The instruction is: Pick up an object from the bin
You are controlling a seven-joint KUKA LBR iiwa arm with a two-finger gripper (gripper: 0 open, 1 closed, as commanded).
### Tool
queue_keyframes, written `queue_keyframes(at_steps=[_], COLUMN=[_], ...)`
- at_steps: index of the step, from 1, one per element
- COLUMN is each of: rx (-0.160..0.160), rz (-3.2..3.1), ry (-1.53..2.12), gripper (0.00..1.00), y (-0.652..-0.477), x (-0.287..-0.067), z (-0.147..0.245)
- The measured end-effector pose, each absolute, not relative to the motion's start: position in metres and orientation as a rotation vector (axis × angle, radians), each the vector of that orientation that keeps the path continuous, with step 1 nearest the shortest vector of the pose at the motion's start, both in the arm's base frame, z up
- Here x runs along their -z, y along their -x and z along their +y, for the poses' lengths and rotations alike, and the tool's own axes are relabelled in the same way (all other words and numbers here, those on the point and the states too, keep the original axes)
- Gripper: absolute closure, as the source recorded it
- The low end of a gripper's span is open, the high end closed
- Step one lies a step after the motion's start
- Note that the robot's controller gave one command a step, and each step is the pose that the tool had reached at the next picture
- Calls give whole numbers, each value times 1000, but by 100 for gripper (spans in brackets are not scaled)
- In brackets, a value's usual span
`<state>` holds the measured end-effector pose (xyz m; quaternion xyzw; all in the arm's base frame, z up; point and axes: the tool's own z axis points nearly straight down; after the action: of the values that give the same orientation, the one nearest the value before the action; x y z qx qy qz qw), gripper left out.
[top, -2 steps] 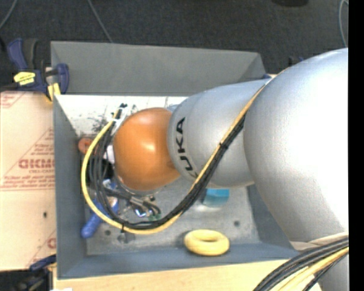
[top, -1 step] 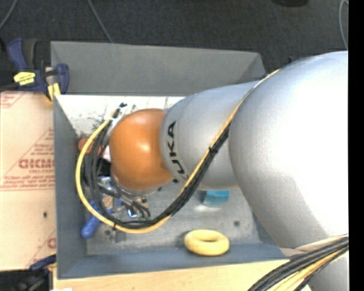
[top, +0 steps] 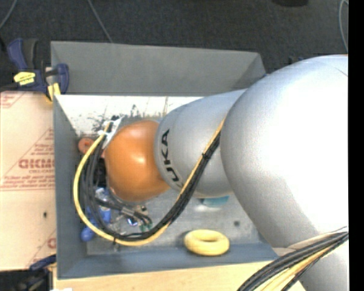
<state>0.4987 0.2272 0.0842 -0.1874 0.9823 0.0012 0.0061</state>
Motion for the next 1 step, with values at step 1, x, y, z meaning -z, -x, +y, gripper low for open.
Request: queue_keyframes(at_steps=[1], rx=[-14], rz=[3117], ry=[217], gripper=[100], y=[-502], x=[-73], z=[232])
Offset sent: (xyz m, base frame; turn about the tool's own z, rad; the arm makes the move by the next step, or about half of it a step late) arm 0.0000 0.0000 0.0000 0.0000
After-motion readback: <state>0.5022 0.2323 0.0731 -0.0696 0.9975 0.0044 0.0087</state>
